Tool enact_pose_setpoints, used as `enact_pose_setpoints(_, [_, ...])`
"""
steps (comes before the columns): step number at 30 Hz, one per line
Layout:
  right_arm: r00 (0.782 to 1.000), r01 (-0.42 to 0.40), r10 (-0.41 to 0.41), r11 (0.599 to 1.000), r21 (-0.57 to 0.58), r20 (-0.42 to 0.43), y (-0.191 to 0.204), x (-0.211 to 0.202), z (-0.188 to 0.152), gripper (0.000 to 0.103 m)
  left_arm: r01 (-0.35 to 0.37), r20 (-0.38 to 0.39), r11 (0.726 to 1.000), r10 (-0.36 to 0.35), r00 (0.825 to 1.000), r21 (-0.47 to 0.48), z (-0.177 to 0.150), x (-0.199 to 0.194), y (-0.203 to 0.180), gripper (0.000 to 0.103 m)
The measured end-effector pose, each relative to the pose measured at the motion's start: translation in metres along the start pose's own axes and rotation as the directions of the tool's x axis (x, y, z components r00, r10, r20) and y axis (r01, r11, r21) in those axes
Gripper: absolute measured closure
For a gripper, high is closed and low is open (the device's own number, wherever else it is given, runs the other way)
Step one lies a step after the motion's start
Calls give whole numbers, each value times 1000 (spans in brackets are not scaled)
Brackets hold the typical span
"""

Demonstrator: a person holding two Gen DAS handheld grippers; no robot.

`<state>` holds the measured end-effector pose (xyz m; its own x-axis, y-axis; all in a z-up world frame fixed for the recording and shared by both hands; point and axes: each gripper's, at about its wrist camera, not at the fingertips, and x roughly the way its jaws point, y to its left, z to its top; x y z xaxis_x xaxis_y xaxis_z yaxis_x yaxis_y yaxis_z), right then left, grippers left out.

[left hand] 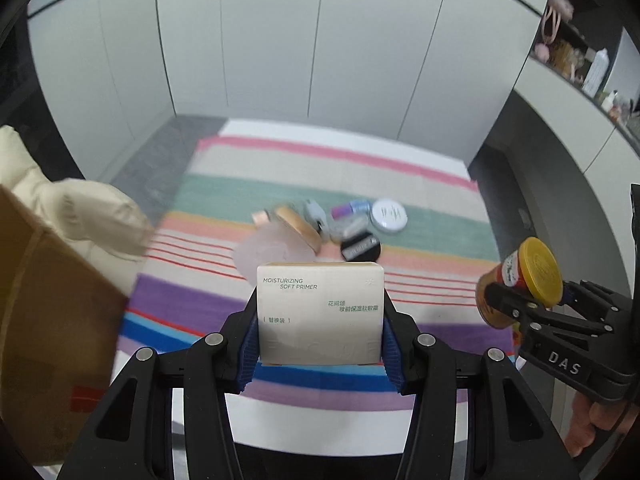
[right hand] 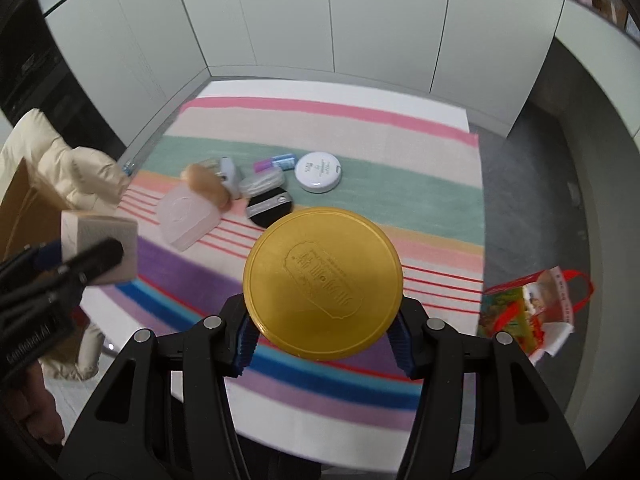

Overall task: Organize objects
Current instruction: 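Carry the primer box with the left tool into the cardboard box and release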

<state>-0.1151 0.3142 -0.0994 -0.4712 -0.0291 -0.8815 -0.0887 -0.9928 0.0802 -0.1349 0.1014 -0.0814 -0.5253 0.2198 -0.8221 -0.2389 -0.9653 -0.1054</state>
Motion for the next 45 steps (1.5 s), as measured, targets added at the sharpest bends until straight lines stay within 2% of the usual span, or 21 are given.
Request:
enact_pose_setpoints(6, [998, 15, -11, 997, -75, 57, 32, -56, -6, 46, -2, 73, 1000, 3, 997, -12, -7, -56, 29, 51])
enact_pose_setpoints(12, [994, -3, 20, 988, -154, 108, 70, -82, -6, 46, -17, 150, 1000, 18, 988, -5, -19, -95, 58, 51])
enact_pose_setpoints(17, [990, -60, 86, 976, -211, 113, 106, -81, 3, 46, -24, 171, 999, 28, 985, -25, -26, -112, 81, 51])
enact_pose_setpoints(20, [990, -60, 87, 974, -220, 113, 125, -78, 10, 46, -87, 180, 996, 90, 980, -25, -30, -115, 100, 51])
enact_pose_setpoints(28, [981, -101, 144, 950, -295, 131, 188, -79, 20, 46, -139, 180, 981, 163, 970, -137, -46, -129, 158, 51])
enact_pose_setpoints(34, [971, -163, 213, 925, -343, 113, 238, -74, 22, 46, -213, 202, 957, 252, 947, -195, -59, -150, 195, 51])
enact_pose_setpoints(42, [955, -223, 281, 887, -403, 90, 293, -71, 17, 46, -263, 184, 925, 319, 930, -273, -73, -164, 239, 51])
enact_pose_setpoints(45, [947, -253, 311, 872, -420, 75, 312, -67, 13, 46, -265, 168, 914, 326, 930, -308, -77, -166, 256, 51])
